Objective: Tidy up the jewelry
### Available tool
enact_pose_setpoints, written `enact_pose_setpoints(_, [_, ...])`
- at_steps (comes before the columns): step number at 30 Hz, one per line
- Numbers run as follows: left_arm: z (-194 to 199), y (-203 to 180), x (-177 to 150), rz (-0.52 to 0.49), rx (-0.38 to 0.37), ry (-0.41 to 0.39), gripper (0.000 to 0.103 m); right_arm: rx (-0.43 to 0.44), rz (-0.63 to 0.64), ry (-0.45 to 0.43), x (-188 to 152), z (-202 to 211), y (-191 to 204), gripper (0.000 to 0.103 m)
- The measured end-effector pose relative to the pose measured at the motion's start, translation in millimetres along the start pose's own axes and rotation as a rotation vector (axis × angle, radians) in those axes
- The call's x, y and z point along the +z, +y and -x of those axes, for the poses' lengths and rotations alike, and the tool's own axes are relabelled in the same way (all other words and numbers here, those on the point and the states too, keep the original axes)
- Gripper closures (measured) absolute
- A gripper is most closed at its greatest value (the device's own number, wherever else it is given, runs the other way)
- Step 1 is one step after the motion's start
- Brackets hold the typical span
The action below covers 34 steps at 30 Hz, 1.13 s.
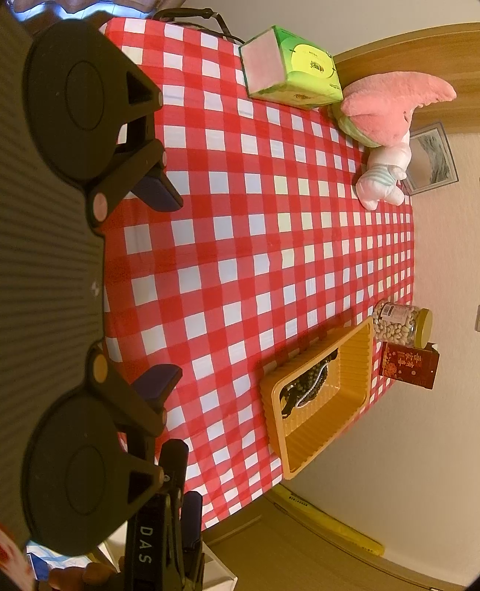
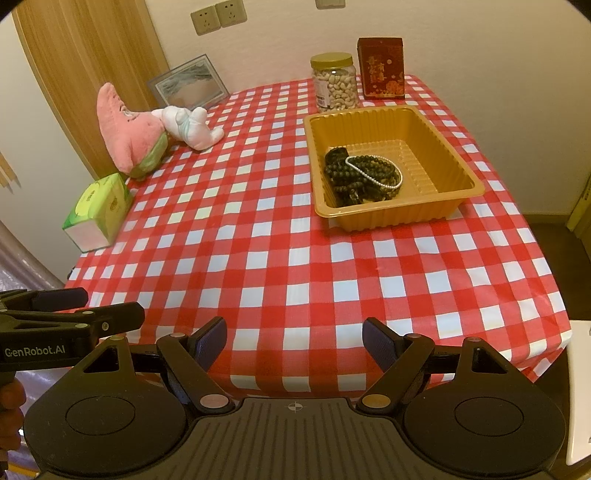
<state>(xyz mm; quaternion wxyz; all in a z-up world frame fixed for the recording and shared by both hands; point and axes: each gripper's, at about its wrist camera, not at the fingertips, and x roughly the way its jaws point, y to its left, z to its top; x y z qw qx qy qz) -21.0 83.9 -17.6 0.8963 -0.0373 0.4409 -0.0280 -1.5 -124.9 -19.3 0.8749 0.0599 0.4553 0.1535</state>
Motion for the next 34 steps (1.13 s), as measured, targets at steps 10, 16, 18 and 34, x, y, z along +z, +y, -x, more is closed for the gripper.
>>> enact_pose_setpoints(10, [-0.4, -3.7, 1.3, 0.0, 0.001, -0.002, 0.014, -0.001, 0.001, -0.003, 1.8, -0.5, 0.2, 0.023])
enact_pose_setpoints(16, [-0.6, -5.8, 1.3, 0.001, 0.001, -0.002, 0.014, -0.001, 0.0, -0.003, 2.2, -0.9, 0.0, 0.023])
enact_pose_setpoints(18, [-1.4, -8.9, 3.6, -0.001, 0.0, -0.003, 0.014, -0.001, -0.001, -0.003, 4.6, -0.9, -1.8, 0.023])
enact_pose_setpoints(34, [-10.6, -12.3, 12.2, -0.009, -0.01, -0.003, 0.014, 0.0, -0.004, 0.001, 9.9, -2.8, -7.9, 0.023])
